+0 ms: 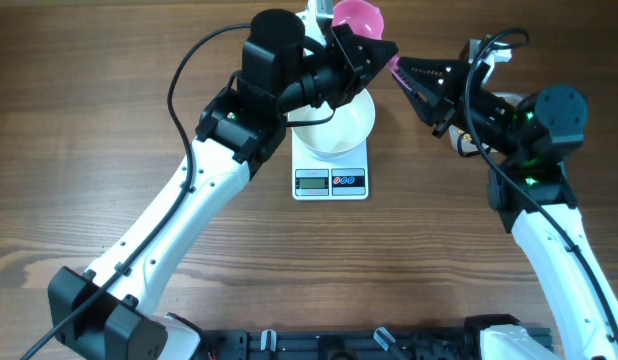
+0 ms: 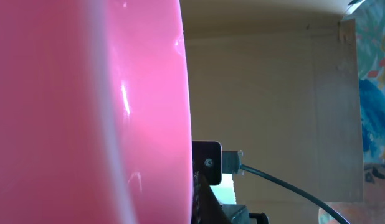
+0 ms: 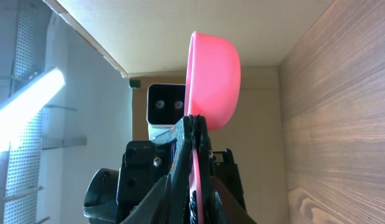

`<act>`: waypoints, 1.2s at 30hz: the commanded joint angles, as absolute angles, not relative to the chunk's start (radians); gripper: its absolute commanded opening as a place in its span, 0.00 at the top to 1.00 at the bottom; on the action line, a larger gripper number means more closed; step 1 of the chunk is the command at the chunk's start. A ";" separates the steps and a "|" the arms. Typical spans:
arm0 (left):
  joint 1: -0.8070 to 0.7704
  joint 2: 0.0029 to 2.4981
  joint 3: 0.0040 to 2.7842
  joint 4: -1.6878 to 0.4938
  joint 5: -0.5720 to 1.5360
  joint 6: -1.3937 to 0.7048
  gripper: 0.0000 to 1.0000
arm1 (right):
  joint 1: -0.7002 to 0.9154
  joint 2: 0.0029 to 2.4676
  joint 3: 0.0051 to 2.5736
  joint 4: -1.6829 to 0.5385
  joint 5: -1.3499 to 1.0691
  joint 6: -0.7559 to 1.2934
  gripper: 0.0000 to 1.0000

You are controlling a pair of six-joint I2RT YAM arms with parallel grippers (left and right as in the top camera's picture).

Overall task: Scoop item into bowl and weigh 150g on scale
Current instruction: 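Grasp the scoop handle with the right gripper, release left gripper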

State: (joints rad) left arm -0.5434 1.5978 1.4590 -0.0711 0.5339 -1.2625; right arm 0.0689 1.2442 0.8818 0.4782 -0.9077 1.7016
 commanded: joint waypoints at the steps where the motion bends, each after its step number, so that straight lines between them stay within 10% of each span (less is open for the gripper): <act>1: -0.548 1.598 1.464 -0.064 0.557 -1.269 0.96 | 0.072 1.241 0.909 0.485 -0.891 1.705 0.80; 36: -0.548 1.599 1.464 -0.045 0.556 -1.269 0.96 | 0.072 1.241 0.909 0.485 -0.925 1.757 0.93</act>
State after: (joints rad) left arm -0.5434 1.5978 1.4590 -0.0525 0.5453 -1.2629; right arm 0.0689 1.2442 0.8818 0.4786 -0.9089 1.7493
